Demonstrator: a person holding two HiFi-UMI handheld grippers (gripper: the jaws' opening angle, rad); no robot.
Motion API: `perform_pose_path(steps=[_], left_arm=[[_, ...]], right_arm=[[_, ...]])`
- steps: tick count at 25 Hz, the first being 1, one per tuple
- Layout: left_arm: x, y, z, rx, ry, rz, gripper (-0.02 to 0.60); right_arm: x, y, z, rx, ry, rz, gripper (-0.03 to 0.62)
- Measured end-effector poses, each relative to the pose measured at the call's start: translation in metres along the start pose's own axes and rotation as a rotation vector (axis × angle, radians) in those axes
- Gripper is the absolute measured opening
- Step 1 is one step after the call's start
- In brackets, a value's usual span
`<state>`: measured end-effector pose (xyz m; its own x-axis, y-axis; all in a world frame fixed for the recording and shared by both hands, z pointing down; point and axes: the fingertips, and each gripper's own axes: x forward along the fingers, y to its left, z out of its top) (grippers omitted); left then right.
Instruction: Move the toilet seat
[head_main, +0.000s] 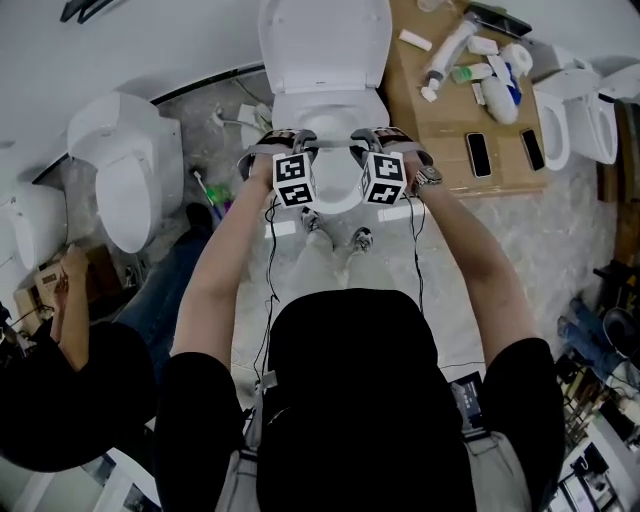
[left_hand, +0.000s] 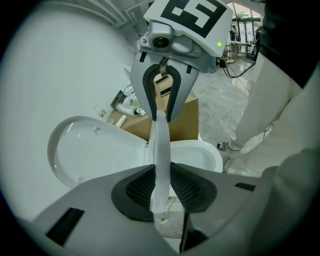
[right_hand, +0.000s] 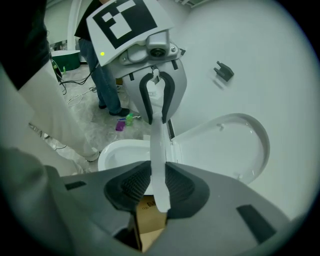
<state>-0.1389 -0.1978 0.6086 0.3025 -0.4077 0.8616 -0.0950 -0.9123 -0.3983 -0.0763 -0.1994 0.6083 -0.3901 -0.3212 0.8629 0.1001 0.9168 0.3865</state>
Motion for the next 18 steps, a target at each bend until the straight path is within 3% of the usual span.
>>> perform_pose_path(steps=[6,18], left_arm=[[-0.006,0.025,-0.001,0.014,-0.010,0.031,0.098],[-0.010,0.053,-0.001,0.010,-0.052,0.023,0.098]], right_arm=[[-0.003,-0.025,0.004,0.022,0.028,-0.029,0.100],[-0.004,-0.054,0.006,0.053,0.105,-0.073,0.100]])
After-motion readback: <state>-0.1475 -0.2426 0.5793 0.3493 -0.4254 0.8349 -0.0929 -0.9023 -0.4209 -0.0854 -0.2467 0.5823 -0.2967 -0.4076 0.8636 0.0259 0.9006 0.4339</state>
